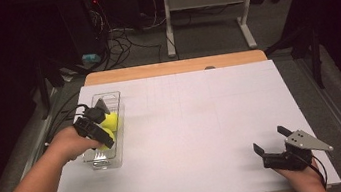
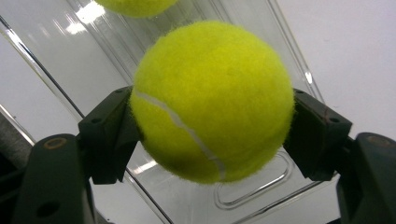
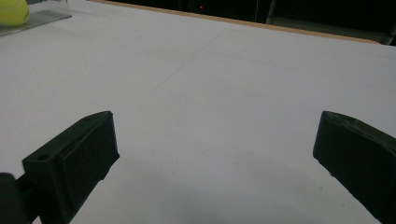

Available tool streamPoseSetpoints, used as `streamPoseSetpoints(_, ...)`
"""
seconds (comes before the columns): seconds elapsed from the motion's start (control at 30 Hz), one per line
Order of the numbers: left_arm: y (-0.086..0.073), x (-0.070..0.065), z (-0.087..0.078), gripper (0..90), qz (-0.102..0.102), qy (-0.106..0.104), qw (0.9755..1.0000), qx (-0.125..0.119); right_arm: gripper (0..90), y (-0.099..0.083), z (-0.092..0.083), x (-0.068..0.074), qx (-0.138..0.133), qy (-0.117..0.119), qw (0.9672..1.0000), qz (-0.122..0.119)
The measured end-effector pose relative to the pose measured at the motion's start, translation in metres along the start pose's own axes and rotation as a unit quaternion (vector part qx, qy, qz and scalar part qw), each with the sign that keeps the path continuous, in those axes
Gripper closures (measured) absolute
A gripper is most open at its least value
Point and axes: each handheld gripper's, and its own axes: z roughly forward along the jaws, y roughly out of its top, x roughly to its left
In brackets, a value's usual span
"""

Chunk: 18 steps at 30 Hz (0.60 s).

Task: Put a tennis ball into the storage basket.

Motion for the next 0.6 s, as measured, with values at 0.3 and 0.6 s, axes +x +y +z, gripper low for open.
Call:
streamPoseSetpoints(0.3,-0.001,-0.003,-0.025,1.5,0.006,0.006,0.9991,-0.041,0.0,0.001,0.000,0.001,-0.001,0.000,1.0000,-0.002)
streamPoseSetpoints(0.6,0.017,-0.040,-0.021,0.6,0.049,-0.010,0.9973,-0.053,0.0,0.001,0.000,0.002,0.000,0.001,1.0000,-0.001)
